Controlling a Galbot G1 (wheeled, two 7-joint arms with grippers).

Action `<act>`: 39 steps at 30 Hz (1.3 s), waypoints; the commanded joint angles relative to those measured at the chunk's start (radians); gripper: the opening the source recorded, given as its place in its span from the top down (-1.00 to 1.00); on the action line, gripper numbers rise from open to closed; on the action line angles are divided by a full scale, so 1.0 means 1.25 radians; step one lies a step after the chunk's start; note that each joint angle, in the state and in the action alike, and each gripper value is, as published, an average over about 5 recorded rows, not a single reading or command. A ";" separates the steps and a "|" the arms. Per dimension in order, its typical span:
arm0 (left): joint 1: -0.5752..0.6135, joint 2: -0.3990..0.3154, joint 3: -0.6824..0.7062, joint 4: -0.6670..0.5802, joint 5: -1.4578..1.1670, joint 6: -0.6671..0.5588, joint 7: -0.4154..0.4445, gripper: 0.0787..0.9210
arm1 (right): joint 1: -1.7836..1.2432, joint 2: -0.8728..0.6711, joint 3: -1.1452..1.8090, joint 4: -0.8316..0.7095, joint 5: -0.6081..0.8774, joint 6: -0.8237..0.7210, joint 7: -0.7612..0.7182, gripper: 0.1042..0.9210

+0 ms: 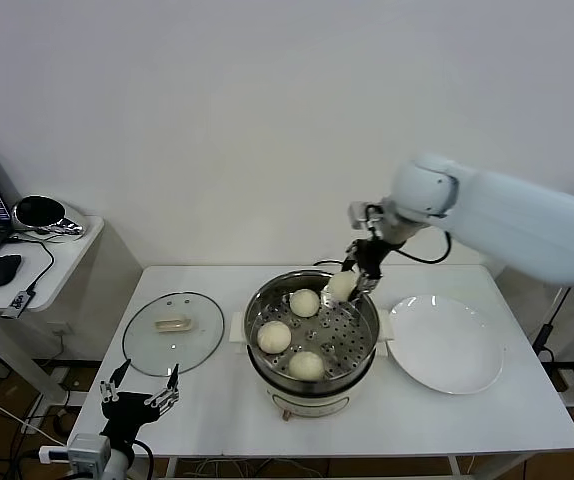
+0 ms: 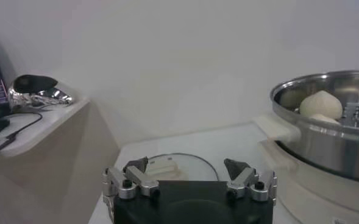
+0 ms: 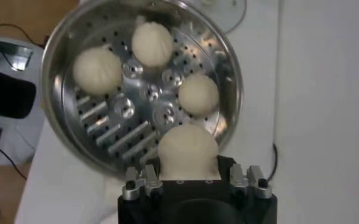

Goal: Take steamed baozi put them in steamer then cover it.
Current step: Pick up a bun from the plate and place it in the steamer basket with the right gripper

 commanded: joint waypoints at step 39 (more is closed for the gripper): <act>-0.031 -0.010 0.009 0.027 -0.070 -0.021 -0.036 -0.77 | -0.149 -0.200 0.210 0.124 -0.023 -0.049 0.067 -0.76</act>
